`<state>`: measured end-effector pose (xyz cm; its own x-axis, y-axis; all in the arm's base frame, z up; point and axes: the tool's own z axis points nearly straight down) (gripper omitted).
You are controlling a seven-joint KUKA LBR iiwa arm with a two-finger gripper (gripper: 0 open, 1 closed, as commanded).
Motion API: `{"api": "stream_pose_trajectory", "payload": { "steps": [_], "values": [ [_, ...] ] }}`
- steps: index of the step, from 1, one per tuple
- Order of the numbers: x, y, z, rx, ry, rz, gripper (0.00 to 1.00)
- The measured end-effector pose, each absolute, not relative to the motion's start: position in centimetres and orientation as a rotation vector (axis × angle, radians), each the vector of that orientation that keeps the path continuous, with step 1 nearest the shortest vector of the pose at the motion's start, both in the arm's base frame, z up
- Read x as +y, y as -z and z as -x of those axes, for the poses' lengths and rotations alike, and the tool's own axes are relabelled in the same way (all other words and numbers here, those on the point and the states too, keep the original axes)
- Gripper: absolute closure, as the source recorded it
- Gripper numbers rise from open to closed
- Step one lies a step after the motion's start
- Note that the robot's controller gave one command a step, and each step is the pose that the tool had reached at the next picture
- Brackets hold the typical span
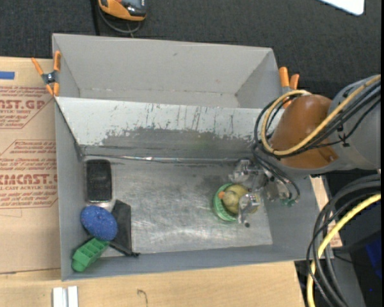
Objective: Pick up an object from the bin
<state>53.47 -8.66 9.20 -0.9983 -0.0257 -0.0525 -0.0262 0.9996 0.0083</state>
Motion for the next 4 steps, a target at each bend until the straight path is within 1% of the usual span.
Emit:
{"api": "stream_pose_trajectory", "payload": {
  "steps": [1,4],
  "values": [
    [-8.57,-9.27,-53.81,3.100,-0.012,0.040,1.00],
    [-8.59,-9.26,-53.79,3.100,-0.011,0.040,1.00]
  ]
}}
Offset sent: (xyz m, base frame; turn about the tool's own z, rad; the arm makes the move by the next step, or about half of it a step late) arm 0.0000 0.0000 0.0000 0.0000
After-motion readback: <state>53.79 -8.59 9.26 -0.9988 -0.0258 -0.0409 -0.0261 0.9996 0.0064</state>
